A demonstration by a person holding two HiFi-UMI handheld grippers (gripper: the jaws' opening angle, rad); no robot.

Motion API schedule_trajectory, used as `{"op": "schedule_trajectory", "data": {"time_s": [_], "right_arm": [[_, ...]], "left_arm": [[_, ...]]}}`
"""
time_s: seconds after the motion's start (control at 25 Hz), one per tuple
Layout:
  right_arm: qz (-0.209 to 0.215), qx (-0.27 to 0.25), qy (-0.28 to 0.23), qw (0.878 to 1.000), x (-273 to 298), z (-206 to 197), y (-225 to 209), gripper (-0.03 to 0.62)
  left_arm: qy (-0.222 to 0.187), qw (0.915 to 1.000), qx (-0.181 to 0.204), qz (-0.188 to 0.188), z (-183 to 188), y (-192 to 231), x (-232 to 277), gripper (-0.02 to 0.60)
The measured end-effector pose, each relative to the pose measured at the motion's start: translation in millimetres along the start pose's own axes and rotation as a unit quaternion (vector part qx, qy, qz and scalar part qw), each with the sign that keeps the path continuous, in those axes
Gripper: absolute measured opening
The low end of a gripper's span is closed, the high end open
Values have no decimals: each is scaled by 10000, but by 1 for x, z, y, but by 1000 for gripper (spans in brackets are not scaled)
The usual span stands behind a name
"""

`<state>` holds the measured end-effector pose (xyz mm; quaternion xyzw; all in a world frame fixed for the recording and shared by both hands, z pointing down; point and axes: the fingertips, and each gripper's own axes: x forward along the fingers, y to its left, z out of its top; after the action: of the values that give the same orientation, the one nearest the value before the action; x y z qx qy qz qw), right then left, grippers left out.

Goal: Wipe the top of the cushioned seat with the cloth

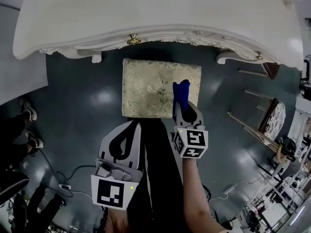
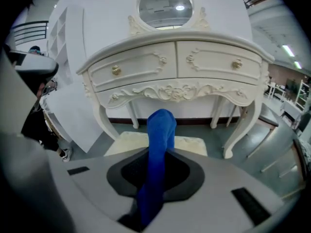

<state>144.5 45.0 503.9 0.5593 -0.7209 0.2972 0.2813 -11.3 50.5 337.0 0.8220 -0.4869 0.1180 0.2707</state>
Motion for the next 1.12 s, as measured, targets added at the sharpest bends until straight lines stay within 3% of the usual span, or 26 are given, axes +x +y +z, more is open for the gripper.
{"op": "schedule_trajectory", "data": {"time_s": [0.2,0.4,0.76,1.12], "right_arm": [[-699,124,153,9974,-14,-31,-70,66],[-1009,214,397,9939,-12,-65,-109,66],[-995,90,776,9920,11,-105,-112,66],[-1185,83,889,9889,14,-113,-115,66]], "left_arm": [[212,9995,112,-202,-11,-18,10,-2],[461,9985,149,-250,-29,-25,15,-2],[540,9982,120,-249,-38,-26,20,-2],[481,9986,61,-209,-36,-21,20,-2]]}}
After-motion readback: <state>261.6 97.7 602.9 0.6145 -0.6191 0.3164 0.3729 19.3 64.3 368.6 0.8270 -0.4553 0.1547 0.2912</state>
